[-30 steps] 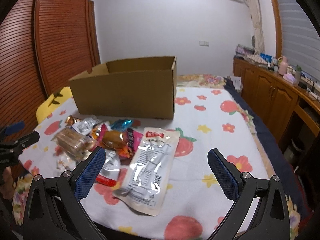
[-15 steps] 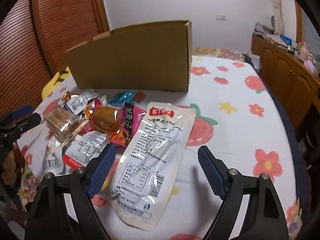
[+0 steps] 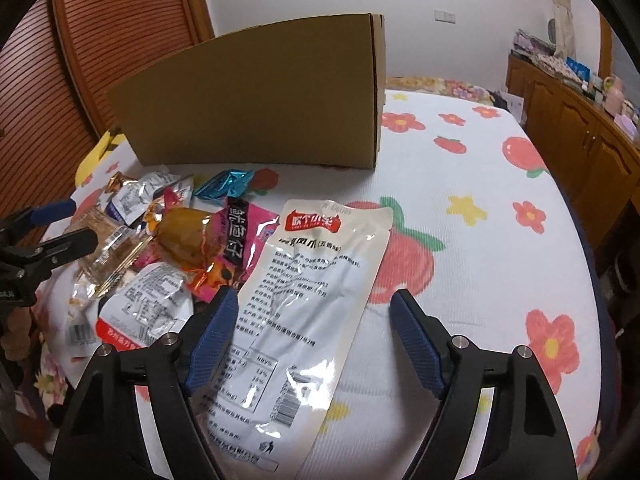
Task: Organize snacks
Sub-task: 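Grasp the wafer bar pack with the left tool while the right tool grasps the white pouch, then carry both packs over the box and open both tools to drop them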
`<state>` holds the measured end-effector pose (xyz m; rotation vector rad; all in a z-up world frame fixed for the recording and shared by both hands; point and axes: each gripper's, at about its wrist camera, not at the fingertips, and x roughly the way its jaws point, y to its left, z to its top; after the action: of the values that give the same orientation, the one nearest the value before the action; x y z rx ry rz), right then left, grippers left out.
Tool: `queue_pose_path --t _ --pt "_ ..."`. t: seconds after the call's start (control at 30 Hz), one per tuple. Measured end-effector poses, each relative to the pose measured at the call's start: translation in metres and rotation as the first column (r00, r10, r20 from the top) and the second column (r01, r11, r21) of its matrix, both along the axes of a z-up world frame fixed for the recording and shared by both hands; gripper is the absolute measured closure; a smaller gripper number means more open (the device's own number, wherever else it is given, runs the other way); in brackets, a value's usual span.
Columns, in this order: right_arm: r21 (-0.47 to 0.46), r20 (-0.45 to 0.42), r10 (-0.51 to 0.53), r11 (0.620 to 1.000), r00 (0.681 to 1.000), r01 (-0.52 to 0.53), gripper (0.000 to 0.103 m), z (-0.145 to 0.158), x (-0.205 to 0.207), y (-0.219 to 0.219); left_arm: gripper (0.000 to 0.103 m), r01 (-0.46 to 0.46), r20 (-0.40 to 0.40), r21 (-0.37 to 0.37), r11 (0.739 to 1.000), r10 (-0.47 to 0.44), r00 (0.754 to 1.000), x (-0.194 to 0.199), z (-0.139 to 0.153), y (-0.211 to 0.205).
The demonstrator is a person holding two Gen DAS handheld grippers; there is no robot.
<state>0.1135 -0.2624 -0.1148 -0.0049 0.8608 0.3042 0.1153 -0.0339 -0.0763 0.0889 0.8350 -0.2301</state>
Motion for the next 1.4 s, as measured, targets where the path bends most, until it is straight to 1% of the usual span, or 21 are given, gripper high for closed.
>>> queue_pose_path --t 0.1,0.2,0.43,0.6,0.67,0.7,0.77,0.8,0.97,1.17,1.23,1.3,1.4 --pt "-0.015 0.005 0.002 1.0 1.0 -0.002 0.022 -0.001 0.002 0.001 0.001 0.015 -0.024 -0.009 1.0 -0.015 1.0 0.001 -0.002 -0.002" --pt "-0.017 0.005 0.001 1.0 1.0 -0.001 0.021 -0.002 0.004 0.001 0.001 0.031 -0.033 0.022 0.999 -0.031 0.999 0.002 -0.005 -0.007" --pt "-0.028 0.018 -0.004 1.0 1.0 0.004 0.021 -0.004 0.002 0.003 0.001 0.036 -0.089 0.038 0.999 -0.033 0.996 0.013 -0.015 -0.009" --pt "-0.078 0.023 -0.008 0.997 1.0 0.01 0.021 -0.006 0.001 0.01 0.002 0.04 -0.102 -0.003 0.999 -0.04 0.994 0.013 -0.019 -0.004" --pt "-0.093 0.026 -0.005 0.996 1.0 0.008 0.02 -0.007 0.001 0.012 0.009 0.044 -0.086 -0.009 0.999 -0.044 0.995 0.011 -0.017 -0.002" --pt "-0.101 0.029 -0.005 0.995 1.0 0.008 0.02 -0.007 0.001 0.013 0.011 0.042 -0.08 -0.004 0.999 -0.043 0.996 0.011 -0.017 -0.001" --pt "-0.113 0.032 -0.005 0.994 0.999 0.008 0.02 -0.008 0.001 0.014 0.019 0.035 -0.07 -0.005 0.999 -0.035 0.997 0.01 -0.016 0.001" --pt "-0.112 0.032 -0.005 0.994 0.999 0.008 0.02 -0.008 0.001 0.013 0.02 0.032 -0.063 -0.016 0.999 -0.033 0.997 0.008 -0.015 0.003" --pt "-0.11 0.032 -0.006 0.994 0.999 0.009 0.02 -0.009 0.002 0.012 0.023 0.023 -0.035 -0.038 0.999 -0.024 0.999 0.004 -0.014 0.008" --pt "-0.112 0.026 -0.01 0.994 1.0 0.013 0.021 -0.008 0.002 0.013 0.023 0.03 0.024 -0.055 0.998 -0.029 0.999 -0.01 -0.005 0.011" --pt "-0.11 0.02 -0.007 0.994 1.0 0.009 0.026 -0.007 0.003 0.012 0.023 0.026 0.039 -0.063 0.998 -0.023 0.999 -0.014 -0.003 0.013" --pt "-0.114 0.016 -0.002 0.994 1.0 0.004 0.034 -0.006 0.003 0.012 0.023 0.016 0.055 -0.078 0.997 -0.012 0.998 -0.017 0.0 0.016" --pt "-0.115 0.007 0.008 0.993 1.0 -0.007 0.038 -0.004 0.004 0.01 0.023 0.01 0.076 -0.088 0.996 -0.004 0.997 -0.022 0.005 0.018"
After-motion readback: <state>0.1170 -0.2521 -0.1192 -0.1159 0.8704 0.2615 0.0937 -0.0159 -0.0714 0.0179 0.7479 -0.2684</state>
